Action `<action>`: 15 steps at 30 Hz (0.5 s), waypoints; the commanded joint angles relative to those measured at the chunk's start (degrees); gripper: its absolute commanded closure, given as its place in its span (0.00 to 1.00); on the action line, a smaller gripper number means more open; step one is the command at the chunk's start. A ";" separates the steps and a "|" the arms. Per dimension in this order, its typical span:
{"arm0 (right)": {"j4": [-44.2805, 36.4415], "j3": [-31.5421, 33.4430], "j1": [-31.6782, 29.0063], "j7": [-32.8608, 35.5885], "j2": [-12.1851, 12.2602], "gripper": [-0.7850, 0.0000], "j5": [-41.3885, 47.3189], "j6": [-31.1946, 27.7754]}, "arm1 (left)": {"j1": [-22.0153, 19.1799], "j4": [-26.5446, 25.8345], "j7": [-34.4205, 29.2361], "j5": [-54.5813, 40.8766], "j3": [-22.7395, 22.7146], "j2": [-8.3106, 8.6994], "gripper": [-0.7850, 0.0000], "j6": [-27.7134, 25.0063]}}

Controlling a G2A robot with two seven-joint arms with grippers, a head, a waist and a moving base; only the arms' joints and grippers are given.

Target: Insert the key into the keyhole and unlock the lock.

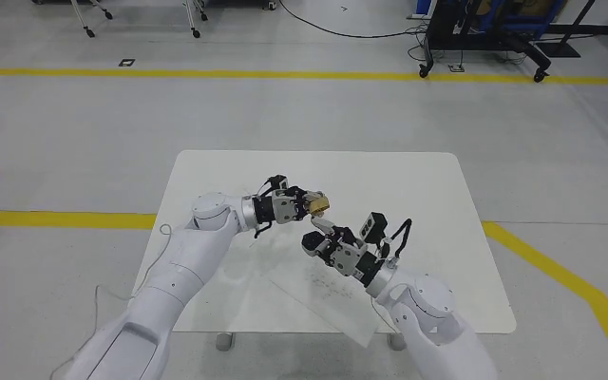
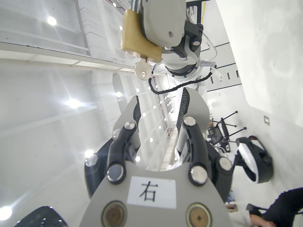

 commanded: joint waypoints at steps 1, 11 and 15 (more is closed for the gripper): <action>0.73 0.20 0.38 0.45 0.04 0.60 1.09 0.06 | 0.20 -0.40 -0.49 0.22 -0.19 0.08 1.00 -0.17; 2.28 1.06 1.54 -1.19 0.13 0.68 3.94 -0.60 | 0.89 -1.69 -2.66 0.29 -1.02 0.28 1.00 -0.49; 2.08 1.36 1.32 -1.64 0.24 0.85 4.05 -1.16 | 1.00 -1.96 -3.04 0.57 -1.02 0.27 1.00 -0.35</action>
